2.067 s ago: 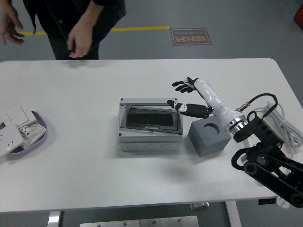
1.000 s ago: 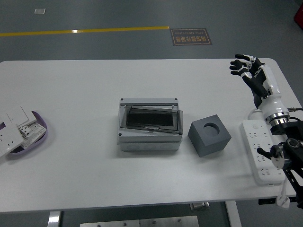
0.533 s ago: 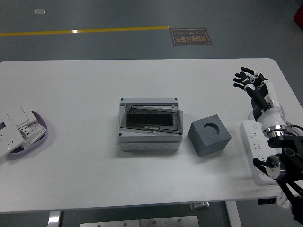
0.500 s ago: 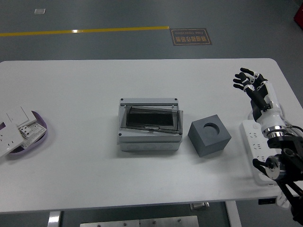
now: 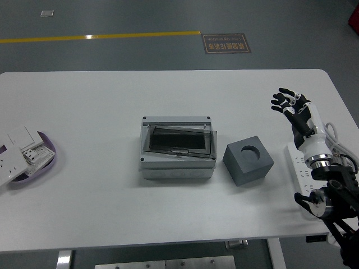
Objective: Pick up the cylinder from the cube,place it in the box,flap close box
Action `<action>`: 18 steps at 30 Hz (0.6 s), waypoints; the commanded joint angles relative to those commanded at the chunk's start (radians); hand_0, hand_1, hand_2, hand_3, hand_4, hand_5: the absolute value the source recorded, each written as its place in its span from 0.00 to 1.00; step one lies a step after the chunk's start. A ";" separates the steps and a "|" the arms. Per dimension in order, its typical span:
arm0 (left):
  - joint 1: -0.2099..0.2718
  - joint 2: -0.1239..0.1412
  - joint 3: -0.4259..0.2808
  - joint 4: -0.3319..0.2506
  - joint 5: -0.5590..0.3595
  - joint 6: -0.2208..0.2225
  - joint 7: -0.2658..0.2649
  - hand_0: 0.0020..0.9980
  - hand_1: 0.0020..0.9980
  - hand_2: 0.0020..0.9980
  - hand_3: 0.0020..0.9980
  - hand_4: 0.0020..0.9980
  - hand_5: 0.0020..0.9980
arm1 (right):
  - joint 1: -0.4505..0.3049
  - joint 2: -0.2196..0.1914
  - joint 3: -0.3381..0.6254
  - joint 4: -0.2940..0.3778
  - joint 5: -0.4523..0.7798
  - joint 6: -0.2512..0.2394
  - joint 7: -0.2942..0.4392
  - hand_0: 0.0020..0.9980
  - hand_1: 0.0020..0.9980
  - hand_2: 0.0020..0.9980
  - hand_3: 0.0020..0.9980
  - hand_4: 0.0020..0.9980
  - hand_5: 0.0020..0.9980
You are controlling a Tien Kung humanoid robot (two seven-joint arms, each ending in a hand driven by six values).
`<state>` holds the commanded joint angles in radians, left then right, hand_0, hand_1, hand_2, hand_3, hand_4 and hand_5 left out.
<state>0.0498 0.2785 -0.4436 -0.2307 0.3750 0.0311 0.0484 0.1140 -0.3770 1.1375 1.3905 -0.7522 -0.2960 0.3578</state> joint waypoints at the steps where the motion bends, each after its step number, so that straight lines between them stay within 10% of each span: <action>1: 0.004 -0.001 -0.003 0.000 0.000 0.000 0.000 0.59 0.63 0.62 0.64 0.70 0.22 | 0.002 0.000 0.000 -0.001 -0.001 0.000 0.000 0.65 0.61 0.59 0.64 0.77 0.34; 18: 0.015 -0.019 -0.021 0.003 0.002 0.001 -0.001 0.59 0.63 0.62 0.64 0.70 0.22 | 0.021 0.008 -0.007 -0.009 -0.003 0.003 -0.001 0.66 0.61 0.59 0.64 0.78 0.34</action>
<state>0.0648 0.2599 -0.4651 -0.2275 0.3766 0.0319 0.0476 0.1347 -0.3690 1.1303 1.3816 -0.7555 -0.2925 0.3566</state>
